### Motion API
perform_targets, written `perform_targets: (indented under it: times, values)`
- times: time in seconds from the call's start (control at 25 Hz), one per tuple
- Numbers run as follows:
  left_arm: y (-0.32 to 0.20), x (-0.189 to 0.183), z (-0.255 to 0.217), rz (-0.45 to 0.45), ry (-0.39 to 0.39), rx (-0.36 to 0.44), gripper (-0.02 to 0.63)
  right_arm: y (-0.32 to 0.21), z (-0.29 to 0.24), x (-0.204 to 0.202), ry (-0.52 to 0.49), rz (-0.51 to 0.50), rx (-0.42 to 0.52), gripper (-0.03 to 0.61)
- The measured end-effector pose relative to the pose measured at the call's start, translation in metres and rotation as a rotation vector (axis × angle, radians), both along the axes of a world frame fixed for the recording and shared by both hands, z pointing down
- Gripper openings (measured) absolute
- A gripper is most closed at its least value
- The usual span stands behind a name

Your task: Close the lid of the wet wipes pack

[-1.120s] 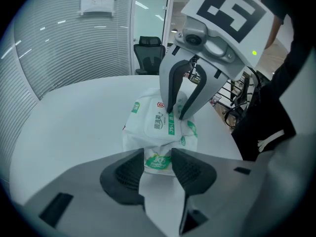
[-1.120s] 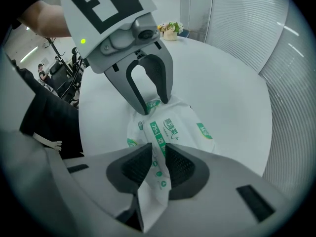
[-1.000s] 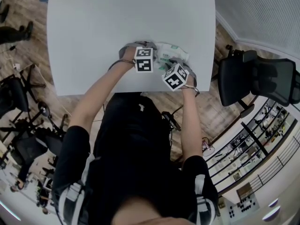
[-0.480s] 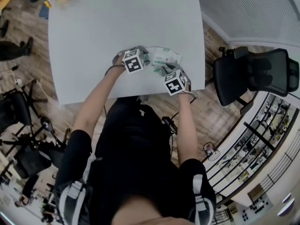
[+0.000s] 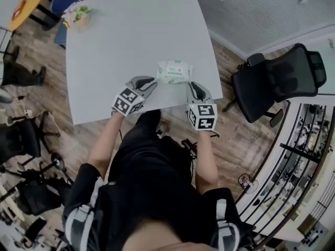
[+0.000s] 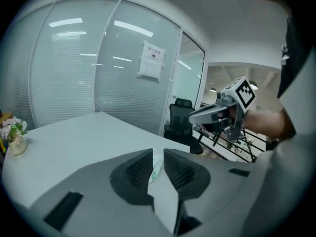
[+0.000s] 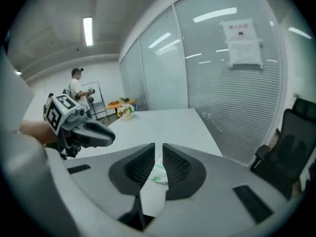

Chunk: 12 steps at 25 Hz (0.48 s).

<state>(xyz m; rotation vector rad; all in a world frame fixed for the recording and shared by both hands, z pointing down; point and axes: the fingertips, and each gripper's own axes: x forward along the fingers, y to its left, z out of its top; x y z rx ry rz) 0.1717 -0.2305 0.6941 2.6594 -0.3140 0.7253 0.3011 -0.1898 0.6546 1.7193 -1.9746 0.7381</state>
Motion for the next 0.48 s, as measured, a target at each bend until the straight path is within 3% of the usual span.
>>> perform_targets:
  times: [0.2, 0.48]
  values:
    - [0.051, -0.026, -0.07, -0.129, 0.105, 0.119, 0.046, 0.044, -0.052, -0.013, -0.009, 0.103, 0.146, 0.066]
    - [0.057, -0.075, -0.165, -0.393, 0.255, 0.233, 0.044, 0.082, -0.113, -0.035, -0.008, 0.158, 0.265, 0.059]
